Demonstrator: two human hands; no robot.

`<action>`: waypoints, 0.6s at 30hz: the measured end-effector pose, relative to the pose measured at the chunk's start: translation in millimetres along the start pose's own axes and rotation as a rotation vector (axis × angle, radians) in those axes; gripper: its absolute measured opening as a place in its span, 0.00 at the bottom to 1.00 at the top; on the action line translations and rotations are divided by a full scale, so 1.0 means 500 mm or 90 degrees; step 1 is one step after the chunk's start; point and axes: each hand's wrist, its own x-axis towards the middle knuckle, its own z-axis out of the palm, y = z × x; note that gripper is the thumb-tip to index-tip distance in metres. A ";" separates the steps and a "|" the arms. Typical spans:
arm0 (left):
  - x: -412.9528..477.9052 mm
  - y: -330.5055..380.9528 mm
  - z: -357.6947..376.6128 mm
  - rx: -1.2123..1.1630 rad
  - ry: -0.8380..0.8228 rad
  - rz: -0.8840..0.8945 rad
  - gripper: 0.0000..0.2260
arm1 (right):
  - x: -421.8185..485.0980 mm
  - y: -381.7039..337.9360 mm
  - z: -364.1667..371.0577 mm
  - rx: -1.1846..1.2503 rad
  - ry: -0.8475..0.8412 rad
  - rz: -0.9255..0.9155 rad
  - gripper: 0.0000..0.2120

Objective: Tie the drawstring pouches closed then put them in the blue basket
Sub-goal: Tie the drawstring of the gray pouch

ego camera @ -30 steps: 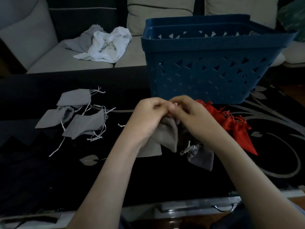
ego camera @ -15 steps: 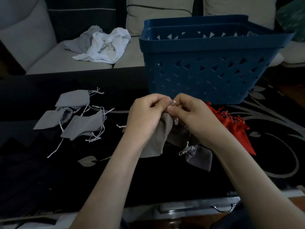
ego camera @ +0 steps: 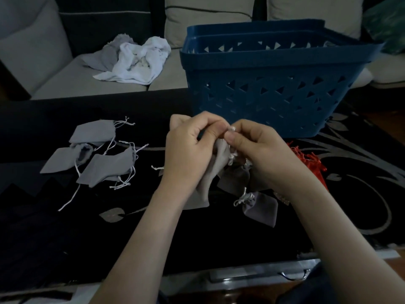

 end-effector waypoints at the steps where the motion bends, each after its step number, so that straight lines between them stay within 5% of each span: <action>1: 0.004 -0.003 -0.002 -0.017 -0.012 -0.003 0.05 | 0.000 0.001 0.000 0.003 0.022 -0.006 0.08; 7: 0.016 -0.009 -0.008 -0.362 -0.208 -0.097 0.07 | -0.011 -0.001 -0.012 0.061 0.005 0.027 0.06; 18: 0.008 -0.013 -0.004 -0.465 -0.298 -0.141 0.07 | -0.019 0.004 -0.038 0.225 -0.150 0.187 0.08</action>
